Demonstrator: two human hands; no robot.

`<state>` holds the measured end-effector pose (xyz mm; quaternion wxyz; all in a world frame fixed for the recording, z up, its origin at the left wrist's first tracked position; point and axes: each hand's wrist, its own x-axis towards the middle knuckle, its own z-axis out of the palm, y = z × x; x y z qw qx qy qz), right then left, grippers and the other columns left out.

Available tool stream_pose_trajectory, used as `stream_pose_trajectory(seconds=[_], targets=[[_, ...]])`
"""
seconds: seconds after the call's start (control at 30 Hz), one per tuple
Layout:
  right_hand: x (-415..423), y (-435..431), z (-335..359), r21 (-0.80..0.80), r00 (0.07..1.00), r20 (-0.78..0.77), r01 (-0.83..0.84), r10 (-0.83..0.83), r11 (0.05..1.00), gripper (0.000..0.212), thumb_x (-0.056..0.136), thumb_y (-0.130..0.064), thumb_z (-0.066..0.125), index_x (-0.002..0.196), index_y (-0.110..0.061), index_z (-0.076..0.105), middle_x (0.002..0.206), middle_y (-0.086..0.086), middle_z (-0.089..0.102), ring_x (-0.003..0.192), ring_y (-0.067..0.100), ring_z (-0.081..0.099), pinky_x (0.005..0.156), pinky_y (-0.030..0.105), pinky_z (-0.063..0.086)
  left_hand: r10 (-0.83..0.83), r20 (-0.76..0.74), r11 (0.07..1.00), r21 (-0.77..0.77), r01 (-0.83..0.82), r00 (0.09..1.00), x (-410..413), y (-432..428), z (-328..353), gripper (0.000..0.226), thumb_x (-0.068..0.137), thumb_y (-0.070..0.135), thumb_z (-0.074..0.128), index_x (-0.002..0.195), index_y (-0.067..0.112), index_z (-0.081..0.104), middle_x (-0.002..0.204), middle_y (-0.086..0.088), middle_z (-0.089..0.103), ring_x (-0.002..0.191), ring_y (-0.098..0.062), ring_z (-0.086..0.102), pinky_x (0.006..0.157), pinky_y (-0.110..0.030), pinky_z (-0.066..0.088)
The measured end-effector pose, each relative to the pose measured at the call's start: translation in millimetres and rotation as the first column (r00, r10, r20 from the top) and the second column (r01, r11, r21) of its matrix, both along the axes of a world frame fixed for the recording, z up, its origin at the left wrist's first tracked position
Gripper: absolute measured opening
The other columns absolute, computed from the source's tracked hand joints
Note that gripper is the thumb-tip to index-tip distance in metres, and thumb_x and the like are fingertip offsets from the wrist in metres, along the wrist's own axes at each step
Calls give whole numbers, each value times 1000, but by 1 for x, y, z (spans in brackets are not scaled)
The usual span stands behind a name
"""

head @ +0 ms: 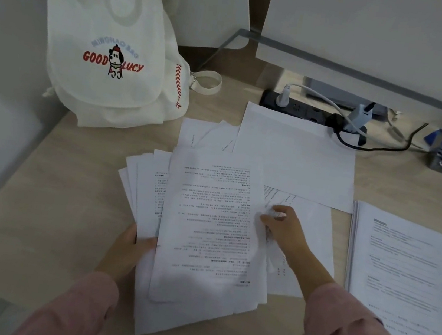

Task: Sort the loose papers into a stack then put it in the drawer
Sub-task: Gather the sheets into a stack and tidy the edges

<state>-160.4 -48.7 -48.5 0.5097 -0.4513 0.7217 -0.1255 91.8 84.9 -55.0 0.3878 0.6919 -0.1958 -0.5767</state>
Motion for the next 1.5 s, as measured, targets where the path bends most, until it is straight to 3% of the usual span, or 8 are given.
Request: stream_pose_trajectory(seconds=[0.17,0.5,0.6,0.73,0.93,1.17,1.33,1.5], targets=[[6,-8,7,-4,999,19,-42,42,999,17,87,-18,60,71,-14,55,67,2,55,56,14,47,58,25,41,78,-16,997,12,-78,997,2,2,-1,32,89,12,56,120,20,57,107,4,65,101,-18,60,94,-36,45],[-17,17,49,81,842,370,393,-394,916,17,90,-9,53,73,-8,51,61,8,57,50,16,56,48,24,51,265,-110,962,102,-255,958,-7,0,1,18,92,11,51,87,22,65,92,-2,67,86,-21,62,77,-32,48],[-8,49,39,235,788,425,379,-445,895,16,88,-9,58,74,-2,61,57,7,65,48,15,62,49,24,54,283,-203,954,157,-254,937,-8,3,0,15,89,34,56,93,22,65,104,-6,67,98,-25,62,95,-43,46],[21,87,23,441,730,437,336,-526,832,21,84,-12,64,71,4,66,55,10,64,47,17,62,49,25,54,228,-249,972,117,-204,941,-11,2,-1,87,46,69,76,121,25,60,117,-2,68,110,-25,62,103,-47,42],[28,106,16,476,785,474,153,-400,866,34,87,-26,60,89,6,72,78,15,69,64,19,64,62,27,56,212,-63,974,91,-206,975,-16,-1,-1,36,85,23,64,120,19,60,117,-4,66,107,-25,61,103,-47,42],[-36,85,18,290,663,460,517,-591,805,18,90,-23,56,98,-10,64,102,14,68,92,30,63,84,45,53,216,-16,971,105,-213,976,-15,1,-5,29,88,19,60,116,18,61,115,-6,66,109,-27,60,104,-48,41],[-35,95,21,373,905,323,147,-276,916,9,86,-11,61,81,-5,64,80,14,66,64,21,62,60,29,53,283,29,956,73,-284,959,-22,-2,-5,42,89,30,58,129,18,52,123,-1,59,117,-24,53,108,-46,36],[-4,114,32,481,911,405,-282,75,830,22,85,-20,64,92,0,69,84,16,74,67,18,68,63,26,57,219,21,971,96,-220,976,-29,-5,-9,37,87,20,61,123,17,54,119,-2,60,111,-25,55,104,-43,40]])
